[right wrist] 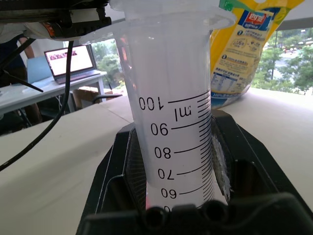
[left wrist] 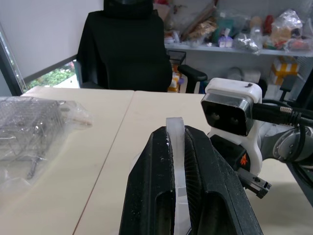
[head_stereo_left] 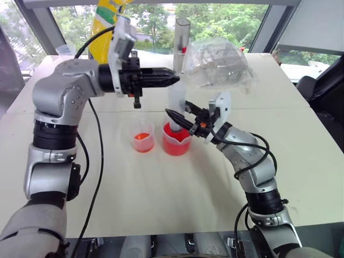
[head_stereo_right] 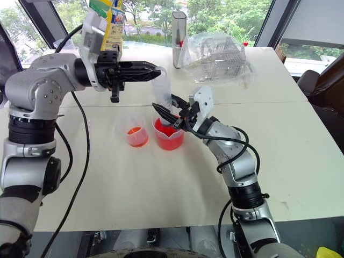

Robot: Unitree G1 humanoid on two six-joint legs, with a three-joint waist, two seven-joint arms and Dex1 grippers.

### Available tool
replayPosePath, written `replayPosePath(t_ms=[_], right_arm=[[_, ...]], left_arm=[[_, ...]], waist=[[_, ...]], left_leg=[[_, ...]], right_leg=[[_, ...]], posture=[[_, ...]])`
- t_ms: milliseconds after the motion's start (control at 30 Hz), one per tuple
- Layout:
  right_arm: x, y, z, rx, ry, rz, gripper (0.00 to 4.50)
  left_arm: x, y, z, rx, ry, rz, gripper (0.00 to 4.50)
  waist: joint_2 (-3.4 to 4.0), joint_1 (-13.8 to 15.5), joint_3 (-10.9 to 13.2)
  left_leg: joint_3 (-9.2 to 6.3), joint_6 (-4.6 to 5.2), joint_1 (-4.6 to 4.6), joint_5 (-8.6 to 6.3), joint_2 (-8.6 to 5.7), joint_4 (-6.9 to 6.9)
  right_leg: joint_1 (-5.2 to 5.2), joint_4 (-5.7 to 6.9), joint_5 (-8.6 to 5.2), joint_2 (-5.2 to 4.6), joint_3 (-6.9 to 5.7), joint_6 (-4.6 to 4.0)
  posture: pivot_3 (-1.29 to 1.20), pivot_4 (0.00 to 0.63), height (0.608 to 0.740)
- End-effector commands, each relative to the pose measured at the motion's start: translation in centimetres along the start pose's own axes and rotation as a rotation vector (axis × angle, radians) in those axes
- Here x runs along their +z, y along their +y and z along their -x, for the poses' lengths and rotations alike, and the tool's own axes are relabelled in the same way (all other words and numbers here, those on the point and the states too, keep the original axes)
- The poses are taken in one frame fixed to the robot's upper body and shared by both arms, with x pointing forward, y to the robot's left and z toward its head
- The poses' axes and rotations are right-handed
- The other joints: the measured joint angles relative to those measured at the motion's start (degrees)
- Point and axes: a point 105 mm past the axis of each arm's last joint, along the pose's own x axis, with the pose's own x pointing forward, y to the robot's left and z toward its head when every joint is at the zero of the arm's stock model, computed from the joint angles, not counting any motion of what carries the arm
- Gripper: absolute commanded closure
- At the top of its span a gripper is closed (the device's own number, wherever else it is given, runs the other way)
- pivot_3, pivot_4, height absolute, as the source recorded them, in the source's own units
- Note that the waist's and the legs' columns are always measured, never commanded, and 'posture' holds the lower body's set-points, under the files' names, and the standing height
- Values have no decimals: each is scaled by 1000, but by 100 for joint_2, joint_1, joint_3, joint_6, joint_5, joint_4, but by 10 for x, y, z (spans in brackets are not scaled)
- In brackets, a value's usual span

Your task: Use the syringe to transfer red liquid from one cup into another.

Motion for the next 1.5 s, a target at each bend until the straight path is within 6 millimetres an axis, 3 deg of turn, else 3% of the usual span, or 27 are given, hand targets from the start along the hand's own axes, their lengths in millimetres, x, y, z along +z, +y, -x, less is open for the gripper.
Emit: replayPosePath(t_ms=[33, 400, 767, 1033, 1267, 1400, 1500], right_arm=[[-13, 9, -4, 47, 33, -33, 3056], [-35, 8, 2, 42, 80, -56, 3056], [-35, 6, 3, 39, 83, -46, 3056], [-15, -1, -1, 33, 41, 23, 3056], [6, -4, -3, 32, 1, 87, 3056], [19, -3, -4, 42, -20, 113, 3056], [24, -2, -5, 50, -27, 123, 3056]], left_arm=[[33, 0, 3, 13, -58, -123, 4451], [39, 2, 5, 27, -70, -138, 4451], [39, 3, 3, 27, -77, -138, 4451], [35, 1, 2, 19, -69, -132, 4451], [18, 1, 4, 33, -27, -105, 4451], [6, 3, 7, 54, -7, -68, 2824], [5, 3, 10, 63, -10, -66, 1261]], waist=[[0, -1, 0], [0, 1, 0], [0, 1, 0], [0, 0, 0], [0, 2, 0], [0, -1, 0], [0, 2, 0]], left_leg=[[0, 0, 0, 0, 0, 0], [0, 0, 0, 0, 0, 0], [0, 0, 0, 0, 0, 0], [-1, 0, 0, 0, 0, 0], [0, 0, 0, 0, 0, 0], [0, -1, 0, 0, 0, 0], [-1, -1, 0, 0, 0, 0]], right_leg=[[0, 0, 0, 0, 0, 0], [0, 0, 0, -1, 0, 0], [0, 0, 0, -1, 0, 0], [0, 0, 0, -1, 0, 0], [0, 0, 0, -2, 0, 0], [0, 2, 0, -3, 1, 0], [0, 2, 0, -3, 1, 0]], posture=[[0, 150, 740], [0, 150, 740], [0, 150, 740], [0, 150, 740], [0, 150, 740], [0, 150, 740], [0, 150, 740]])
